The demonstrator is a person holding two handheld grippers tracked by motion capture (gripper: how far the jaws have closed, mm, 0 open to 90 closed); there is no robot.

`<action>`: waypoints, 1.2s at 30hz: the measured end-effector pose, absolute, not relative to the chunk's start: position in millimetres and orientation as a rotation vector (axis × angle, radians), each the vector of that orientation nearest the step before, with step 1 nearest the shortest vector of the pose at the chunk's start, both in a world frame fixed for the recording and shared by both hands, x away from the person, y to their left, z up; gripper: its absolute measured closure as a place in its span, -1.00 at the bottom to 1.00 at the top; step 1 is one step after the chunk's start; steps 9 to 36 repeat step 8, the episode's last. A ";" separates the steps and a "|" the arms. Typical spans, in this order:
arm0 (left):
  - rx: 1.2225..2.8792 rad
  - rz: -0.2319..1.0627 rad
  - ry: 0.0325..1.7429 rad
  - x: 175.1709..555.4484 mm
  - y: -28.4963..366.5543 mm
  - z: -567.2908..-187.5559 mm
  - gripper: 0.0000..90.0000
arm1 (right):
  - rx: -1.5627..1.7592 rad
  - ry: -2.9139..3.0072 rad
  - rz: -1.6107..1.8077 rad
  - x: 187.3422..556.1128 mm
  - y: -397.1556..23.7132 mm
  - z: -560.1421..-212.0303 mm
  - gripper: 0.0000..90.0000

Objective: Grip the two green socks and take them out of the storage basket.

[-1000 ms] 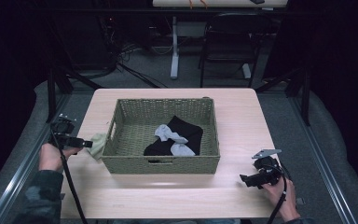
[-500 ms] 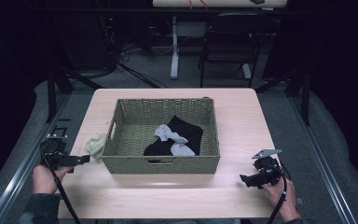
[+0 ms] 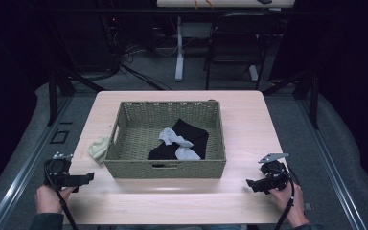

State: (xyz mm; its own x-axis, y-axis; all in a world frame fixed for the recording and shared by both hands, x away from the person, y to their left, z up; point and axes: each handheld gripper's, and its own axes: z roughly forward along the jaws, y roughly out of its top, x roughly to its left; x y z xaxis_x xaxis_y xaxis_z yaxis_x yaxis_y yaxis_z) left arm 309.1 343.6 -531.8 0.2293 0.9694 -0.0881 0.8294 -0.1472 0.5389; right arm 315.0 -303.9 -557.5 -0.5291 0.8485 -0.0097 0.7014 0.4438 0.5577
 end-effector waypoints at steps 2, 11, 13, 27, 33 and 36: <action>2.027 0.379 1.649 309.6 343.6 -535.2 -1.00 | 1.333 2.408 0.722 315.6 -302.9 -557.9 -0.89; 2.040 0.371 1.642 310.4 343.6 -537.4 -1.00 | 1.332 2.415 0.714 316.8 -302.4 -558.5 -0.89; 2.040 0.371 1.642 310.4 343.6 -537.4 -1.00 | 1.332 2.415 0.714 316.8 -302.4 -558.5 -0.89; 2.040 0.371 1.642 310.4 343.6 -537.4 -1.00 | 1.332 2.415 0.714 316.8 -302.4 -558.5 -0.89; 2.040 0.371 1.642 310.4 343.6 -537.4 -1.00 | 1.332 2.415 0.714 316.8 -302.4 -558.5 -0.89; 2.040 0.371 1.642 310.4 343.6 -537.4 -1.00 | 1.332 2.415 0.714 316.8 -302.4 -558.5 -0.89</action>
